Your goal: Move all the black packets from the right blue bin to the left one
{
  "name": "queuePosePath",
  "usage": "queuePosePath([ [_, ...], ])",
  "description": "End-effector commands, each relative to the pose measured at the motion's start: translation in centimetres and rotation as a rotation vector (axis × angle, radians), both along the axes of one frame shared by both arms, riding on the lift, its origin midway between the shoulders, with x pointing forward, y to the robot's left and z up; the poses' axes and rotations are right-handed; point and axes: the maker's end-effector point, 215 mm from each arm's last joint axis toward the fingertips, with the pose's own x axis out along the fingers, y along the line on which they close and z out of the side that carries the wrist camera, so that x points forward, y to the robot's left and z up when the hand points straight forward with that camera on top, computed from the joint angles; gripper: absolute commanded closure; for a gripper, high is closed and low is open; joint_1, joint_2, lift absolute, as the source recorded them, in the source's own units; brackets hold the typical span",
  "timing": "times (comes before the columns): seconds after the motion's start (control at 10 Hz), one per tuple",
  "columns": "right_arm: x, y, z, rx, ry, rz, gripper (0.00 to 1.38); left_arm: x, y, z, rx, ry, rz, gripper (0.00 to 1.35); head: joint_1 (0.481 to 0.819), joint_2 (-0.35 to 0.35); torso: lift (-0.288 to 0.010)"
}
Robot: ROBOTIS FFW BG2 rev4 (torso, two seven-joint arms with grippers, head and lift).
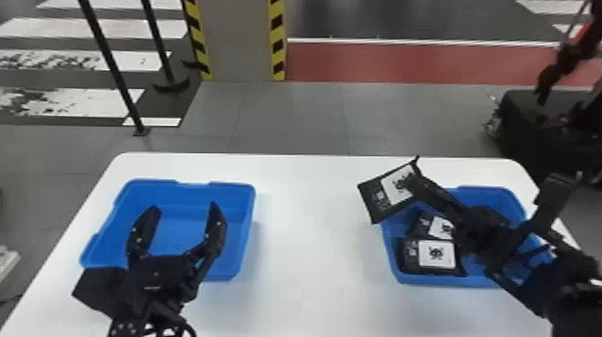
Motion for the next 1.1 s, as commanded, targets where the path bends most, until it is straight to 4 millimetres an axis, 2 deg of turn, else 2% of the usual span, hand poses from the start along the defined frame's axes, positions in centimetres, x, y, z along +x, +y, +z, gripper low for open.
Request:
queuePosePath([
  [0.0,0.6,1.3,-0.2,0.073,0.008,0.036,1.28,0.0,0.0,0.1,-0.058,-0.006,0.005,0.12,0.695,0.042,-0.11],
  [0.1,1.5,2.8,-2.6,0.18,0.053,0.109,1.28,0.2,-0.6,0.2,-0.121,-0.009,-0.002,0.12,0.695,0.053,-0.11],
  [0.2,2.0,5.3,-2.9,0.286,0.066,0.217,1.28,0.4,-1.4,1.4,-0.167,-0.045,-0.013,0.12,0.695,0.069,-0.11],
  [0.3,1.7,8.8,-1.7,0.353,0.072,0.317,1.28,0.9,-2.6,2.8,-0.213,-0.079,-0.032,0.12,0.695,0.076,-0.11],
  [0.4,1.2,11.6,-0.4,0.435,0.082,0.404,1.28,1.3,-4.0,3.2,-0.271,-0.083,-0.057,0.12,0.695,0.093,-0.11],
  [0.6,-0.8,16.0,3.0,0.551,0.081,0.566,1.28,1.4,-5.0,3.2,-0.29,-0.075,-0.075,0.12,0.695,0.134,-0.11],
  [0.7,-1.6,17.2,4.1,0.579,0.079,0.608,1.28,1.3,-5.5,2.9,-0.298,-0.067,-0.082,0.12,0.695,0.154,-0.11],
  [1.0,-1.2,18.2,5.7,0.568,0.058,0.642,1.28,1.8,-7.5,3.2,-0.347,-0.06,-0.134,0.12,0.695,0.175,-0.11],
])
